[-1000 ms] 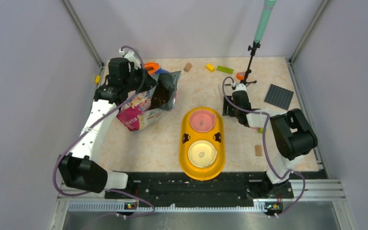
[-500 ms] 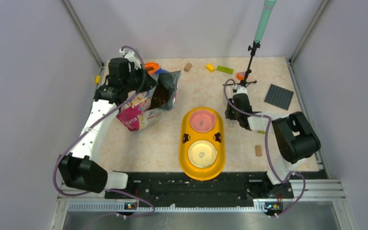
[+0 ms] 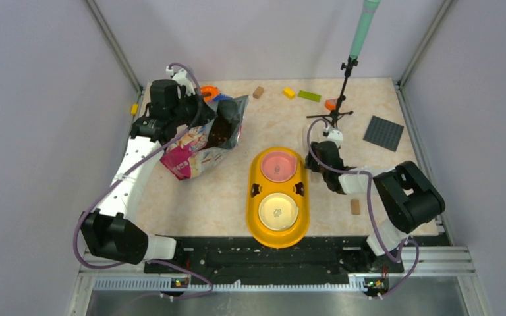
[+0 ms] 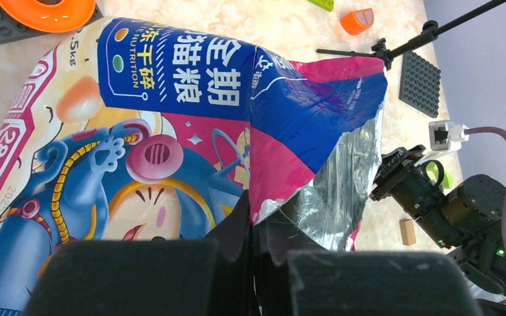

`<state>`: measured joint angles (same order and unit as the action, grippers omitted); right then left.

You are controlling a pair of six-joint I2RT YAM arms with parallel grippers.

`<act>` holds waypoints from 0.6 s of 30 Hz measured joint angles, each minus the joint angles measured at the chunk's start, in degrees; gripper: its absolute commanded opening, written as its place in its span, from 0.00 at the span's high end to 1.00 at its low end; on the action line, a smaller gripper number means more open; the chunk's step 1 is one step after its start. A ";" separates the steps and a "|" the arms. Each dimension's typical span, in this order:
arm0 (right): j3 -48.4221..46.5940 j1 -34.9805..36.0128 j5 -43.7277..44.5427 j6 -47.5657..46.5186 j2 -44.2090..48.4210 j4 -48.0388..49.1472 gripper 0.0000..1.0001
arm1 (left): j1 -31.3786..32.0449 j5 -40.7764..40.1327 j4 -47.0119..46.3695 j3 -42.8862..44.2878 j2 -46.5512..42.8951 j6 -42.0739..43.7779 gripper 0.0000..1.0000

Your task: Serve the pet food

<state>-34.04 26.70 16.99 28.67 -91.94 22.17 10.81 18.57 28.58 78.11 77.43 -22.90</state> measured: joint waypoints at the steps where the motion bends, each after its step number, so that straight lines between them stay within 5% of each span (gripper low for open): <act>1: 0.02 0.33 0.96 0.02 -0.44 0.85 0.48 | 0.00 0.00 0.00 0.00 0.00 0.20 1.00; 18: 5.53 7.69 16.33 -1.62 -2.97 12.44 0.54 | 0.04 -0.48 0.04 -0.02 -0.04 1.90 1.00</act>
<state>-28.51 34.39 33.32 27.05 -94.91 34.61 10.85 18.09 28.62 78.08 77.38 -20.99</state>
